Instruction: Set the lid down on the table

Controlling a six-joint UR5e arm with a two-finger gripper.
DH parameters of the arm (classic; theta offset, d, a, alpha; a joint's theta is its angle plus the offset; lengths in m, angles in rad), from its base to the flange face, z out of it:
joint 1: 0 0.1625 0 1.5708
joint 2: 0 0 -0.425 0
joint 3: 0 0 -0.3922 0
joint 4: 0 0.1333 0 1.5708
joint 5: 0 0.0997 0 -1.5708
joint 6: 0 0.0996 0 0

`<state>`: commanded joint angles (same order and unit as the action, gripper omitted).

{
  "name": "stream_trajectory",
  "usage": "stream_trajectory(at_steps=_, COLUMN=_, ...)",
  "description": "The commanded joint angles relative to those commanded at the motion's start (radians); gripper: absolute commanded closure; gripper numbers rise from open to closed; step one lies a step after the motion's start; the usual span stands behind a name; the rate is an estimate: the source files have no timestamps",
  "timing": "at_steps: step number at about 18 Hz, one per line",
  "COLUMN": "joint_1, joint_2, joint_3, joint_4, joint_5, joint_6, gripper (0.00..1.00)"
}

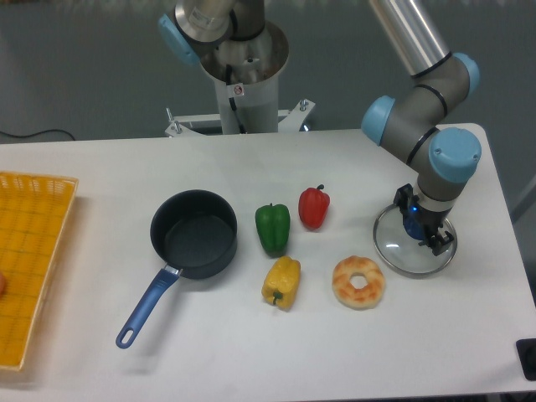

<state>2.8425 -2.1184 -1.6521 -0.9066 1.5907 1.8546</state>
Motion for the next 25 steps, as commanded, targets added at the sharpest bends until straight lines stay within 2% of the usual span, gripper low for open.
stream_trajectory(at_steps=25, joint_1=-0.008, joint_2=-0.009, joint_3=-0.003, joint_4=0.002, joint_5=0.002, joint_6=-0.005, gripper=0.38)
